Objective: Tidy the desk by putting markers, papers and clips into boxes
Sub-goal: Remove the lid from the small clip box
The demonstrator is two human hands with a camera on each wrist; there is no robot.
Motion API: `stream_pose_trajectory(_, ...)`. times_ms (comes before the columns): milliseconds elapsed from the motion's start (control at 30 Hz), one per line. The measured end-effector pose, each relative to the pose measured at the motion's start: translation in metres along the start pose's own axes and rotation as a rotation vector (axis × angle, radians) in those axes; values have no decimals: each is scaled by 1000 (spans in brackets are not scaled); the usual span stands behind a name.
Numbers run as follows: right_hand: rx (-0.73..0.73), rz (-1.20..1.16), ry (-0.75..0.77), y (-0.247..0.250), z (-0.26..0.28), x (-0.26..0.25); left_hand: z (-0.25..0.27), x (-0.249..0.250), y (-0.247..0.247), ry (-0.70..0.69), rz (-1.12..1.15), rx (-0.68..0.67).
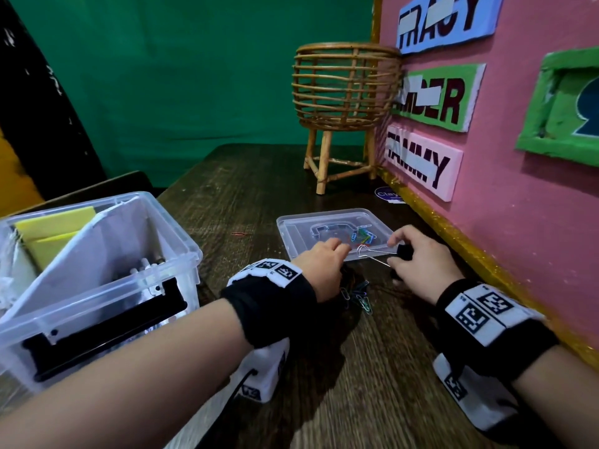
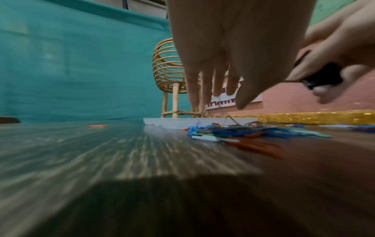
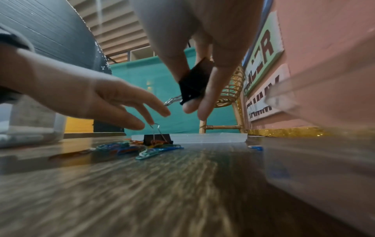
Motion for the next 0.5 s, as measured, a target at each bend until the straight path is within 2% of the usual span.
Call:
stream_pose_trajectory(67, -13, 48, -21, 0, -1, 4, -5, -1, 0, 38, -19, -64)
stream_pose_trajectory(133, -21, 115, -30, 0, -1, 5, -5, 0, 1, 43, -2, -58)
stream_pose_trajectory(267, -28, 189, -31, -2, -2, 6, 2, 5, 5, -34, 99, 64)
stream_pose_trajectory(367, -52, 208, -40, 0, -1, 5, 15, 9, 8, -151, 200, 164)
stream_pose_trajectory(433, -104, 194, 37, 0, 3, 3, 27, 11, 8, -239, 268, 192)
stream_pose_trajectory(500, -201, 130, 184, -1, 8, -3, 36, 13, 9, -317, 305, 198)
Point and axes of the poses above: each hand's wrist, its own z-axis away from the middle knuckle, its own y-axis out of the back of the hand, x = y × z, the point moved 1 cm from there along -z, towards the middle knuckle, and after that the axes turned 12 degrees about z, right-handed, at the moved point
